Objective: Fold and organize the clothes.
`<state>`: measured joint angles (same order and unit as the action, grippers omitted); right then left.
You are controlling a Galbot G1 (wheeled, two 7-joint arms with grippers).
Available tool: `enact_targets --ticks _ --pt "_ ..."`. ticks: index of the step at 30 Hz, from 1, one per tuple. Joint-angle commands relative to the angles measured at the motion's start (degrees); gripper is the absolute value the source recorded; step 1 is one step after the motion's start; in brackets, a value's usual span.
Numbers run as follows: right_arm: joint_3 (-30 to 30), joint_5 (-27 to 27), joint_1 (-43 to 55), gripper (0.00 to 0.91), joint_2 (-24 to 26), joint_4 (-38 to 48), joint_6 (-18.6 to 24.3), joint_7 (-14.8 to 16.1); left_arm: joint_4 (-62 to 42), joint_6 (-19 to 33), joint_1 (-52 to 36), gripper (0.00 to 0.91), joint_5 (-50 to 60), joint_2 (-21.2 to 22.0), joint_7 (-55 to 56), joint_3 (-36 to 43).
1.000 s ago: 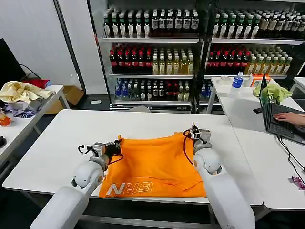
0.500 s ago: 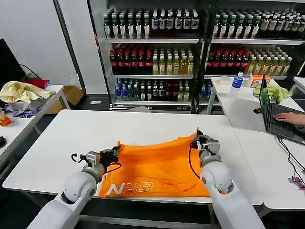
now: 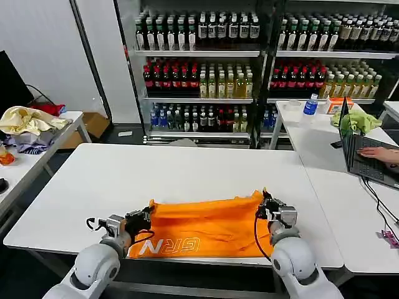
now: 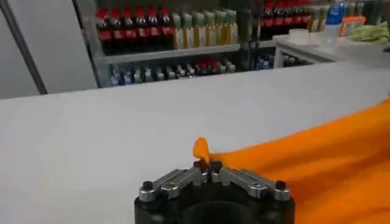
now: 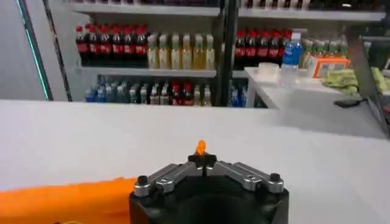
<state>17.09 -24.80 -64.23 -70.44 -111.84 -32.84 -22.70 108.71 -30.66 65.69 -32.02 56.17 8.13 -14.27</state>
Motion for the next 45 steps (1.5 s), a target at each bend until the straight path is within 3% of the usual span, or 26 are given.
enact_targets --ticks 1,11,36,37,38,39,40,41,42,45 --pt "0.8 0.2 -4.1 0.0 -0.5 -2.6 -0.3 -0.6 1.2 -0.1 3.5 0.01 1.1 -0.1 -0.1 -1.1" --pt "5.2 -0.6 -10.1 0.0 1.2 -10.9 -0.3 -0.7 4.6 0.0 6.1 0.01 -0.3 -0.4 -0.3 -3.4" --pt "4.7 1.3 -10.3 0.0 -1.0 -3.6 -0.3 -3.1 -0.4 0.7 6.2 0.01 3.2 1.9 -0.2 -2.1" --pt "4.5 1.6 -10.1 0.0 -1.1 -3.4 -0.3 -3.0 -0.6 0.8 6.2 0.04 3.5 2.1 -0.1 -2.0" --pt "4.3 1.9 -10.0 0.0 -1.4 -3.1 -0.3 -2.9 -0.6 0.7 6.0 0.161 3.7 2.4 -0.1 -1.9" --pt "4.1 2.0 -9.9 0.0 -1.6 -3.0 -0.3 -2.9 -0.6 0.7 5.9 0.695 3.9 2.7 -0.1 -1.8" --pt "4.0 2.0 -9.8 0.272 -1.6 -2.9 -0.3 -2.7 -0.6 0.6 5.8 0.907 4.0 2.9 -0.2 -1.7" --pt "3.7 2.1 -9.8 0.675 -1.8 -2.9 -0.3 -2.6 -0.5 0.6 5.7 0.907 3.9 3.2 -0.2 -1.6" --pt "3.5 2.3 -9.8 0.907 -2.0 -2.9 -0.3 -2.4 -0.4 0.8 5.6 0.907 3.9 3.5 -0.2 -1.4" --pt "2.9 3.2 -10.1 0.907 -2.4 -3.2 -0.3 -2.0 -0.2 1.7 5.0 0.907 3.9 4.3 0.2 -1.1"
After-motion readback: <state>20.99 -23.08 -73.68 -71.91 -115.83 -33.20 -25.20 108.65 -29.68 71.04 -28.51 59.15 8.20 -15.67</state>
